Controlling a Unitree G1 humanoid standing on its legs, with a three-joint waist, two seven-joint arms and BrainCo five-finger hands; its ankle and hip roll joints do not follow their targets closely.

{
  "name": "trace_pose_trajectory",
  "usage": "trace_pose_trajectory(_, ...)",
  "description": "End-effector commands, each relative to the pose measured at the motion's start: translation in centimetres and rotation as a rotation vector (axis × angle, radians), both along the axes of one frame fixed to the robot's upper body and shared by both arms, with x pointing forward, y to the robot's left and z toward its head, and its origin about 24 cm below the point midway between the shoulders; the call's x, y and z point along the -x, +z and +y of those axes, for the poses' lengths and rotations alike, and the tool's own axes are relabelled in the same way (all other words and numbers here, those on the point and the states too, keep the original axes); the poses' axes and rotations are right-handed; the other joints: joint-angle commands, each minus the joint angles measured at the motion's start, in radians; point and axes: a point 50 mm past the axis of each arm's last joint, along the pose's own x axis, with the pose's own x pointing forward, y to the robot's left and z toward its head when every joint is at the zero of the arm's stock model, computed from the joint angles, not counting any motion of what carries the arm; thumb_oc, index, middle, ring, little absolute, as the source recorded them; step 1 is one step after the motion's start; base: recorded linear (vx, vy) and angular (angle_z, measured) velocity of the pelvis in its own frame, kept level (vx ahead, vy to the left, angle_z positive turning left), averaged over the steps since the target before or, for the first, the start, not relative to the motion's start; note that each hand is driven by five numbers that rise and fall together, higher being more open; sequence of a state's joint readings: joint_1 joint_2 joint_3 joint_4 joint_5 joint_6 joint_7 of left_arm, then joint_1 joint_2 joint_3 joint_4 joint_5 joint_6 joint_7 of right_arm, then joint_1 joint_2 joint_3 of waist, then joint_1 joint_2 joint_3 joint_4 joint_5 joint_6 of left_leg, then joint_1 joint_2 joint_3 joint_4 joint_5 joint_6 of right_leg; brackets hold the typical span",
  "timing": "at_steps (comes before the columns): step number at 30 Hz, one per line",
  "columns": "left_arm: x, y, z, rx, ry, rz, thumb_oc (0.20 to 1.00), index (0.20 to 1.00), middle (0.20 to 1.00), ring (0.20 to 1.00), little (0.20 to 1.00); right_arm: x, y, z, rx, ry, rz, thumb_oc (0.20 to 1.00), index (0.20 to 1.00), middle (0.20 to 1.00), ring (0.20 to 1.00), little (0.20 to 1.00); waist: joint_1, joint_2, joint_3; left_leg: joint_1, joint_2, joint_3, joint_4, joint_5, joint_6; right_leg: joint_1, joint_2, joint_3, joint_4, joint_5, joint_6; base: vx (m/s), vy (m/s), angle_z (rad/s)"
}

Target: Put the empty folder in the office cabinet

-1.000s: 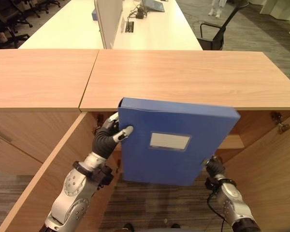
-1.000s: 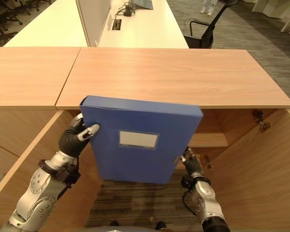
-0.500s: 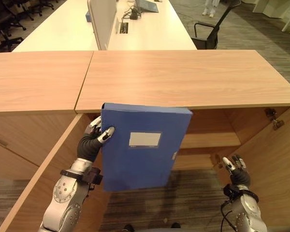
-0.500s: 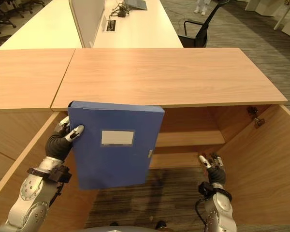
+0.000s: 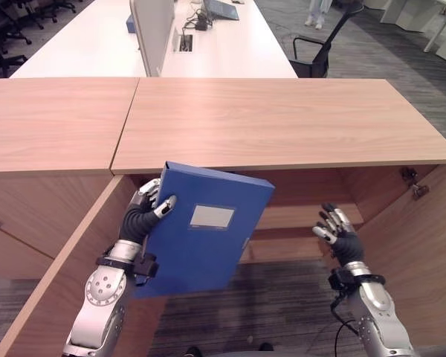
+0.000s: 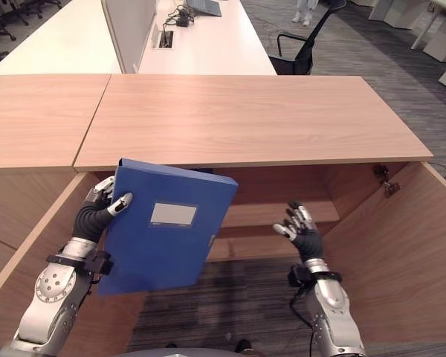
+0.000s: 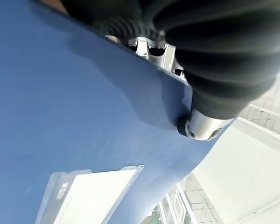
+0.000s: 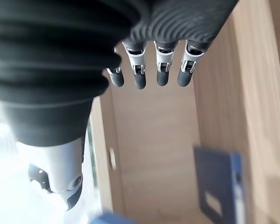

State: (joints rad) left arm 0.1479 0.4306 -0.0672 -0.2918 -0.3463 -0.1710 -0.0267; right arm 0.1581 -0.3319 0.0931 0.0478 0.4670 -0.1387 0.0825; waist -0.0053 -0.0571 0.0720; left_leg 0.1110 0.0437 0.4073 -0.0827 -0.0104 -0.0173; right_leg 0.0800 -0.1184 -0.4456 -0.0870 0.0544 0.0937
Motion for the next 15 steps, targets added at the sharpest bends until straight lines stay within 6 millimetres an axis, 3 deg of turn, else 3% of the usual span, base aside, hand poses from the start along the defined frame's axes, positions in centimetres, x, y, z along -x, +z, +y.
trace_pose_trajectory(1,-1.1,2.9,-1.2,0.017,-0.037,-0.183,0.2,0.2,0.2,0.2,0.2,-1.8,1.5,1.7,-0.042,0.105,-0.084,1.0,1.0,1.0,1.0,1.0,0.013,-0.026,-0.008,-0.019,0.002,-0.033,0.0,-0.037,-0.01,0.01,-0.01,-0.049,0.033,-0.044,0.05,0.0,0.0,0.0)
trace_pose_trajectory(2,-1.6,3.1,-2.1,0.028,-0.061,-0.194,0.2,0.2,0.2,0.2,0.2,-2.2,1.0,3.4,-0.056,0.177,-0.058,1.0,1.0,1.0,1.0,1.0,0.018,-0.029,-0.008,-0.019,0.003,-0.032,0.0,-0.036,-0.011,0.01,-0.01,-0.05,0.034,-0.045,0.049,0.0,0.0,0.0)
trace_pose_trajectory(5,-2.1,3.6,-3.1,0.042,-0.101,-0.213,0.2,0.2,0.2,0.2,0.2,-2.6,0.5,5.3,-0.056,0.256,-0.031,1.0,1.0,1.0,1.0,1.0,0.023,-0.031,-0.007,-0.02,0.003,-0.031,0.001,-0.034,-0.013,0.01,-0.012,-0.056,0.037,-0.045,0.048,0.0,0.0,0.0)
trace_pose_trajectory(15,-2.7,5.2,-6.2,0.092,-0.243,-0.28,0.2,0.2,0.2,0.2,0.2,-3.6,0.4,9.2,-0.147,0.387,-0.005,1.0,1.0,1.0,1.0,1.0,0.036,-0.028,-0.006,-0.019,0.001,-0.036,0.001,-0.031,-0.016,0.016,-0.014,-0.068,0.038,-0.047,0.047,0.0,0.0,0.0)
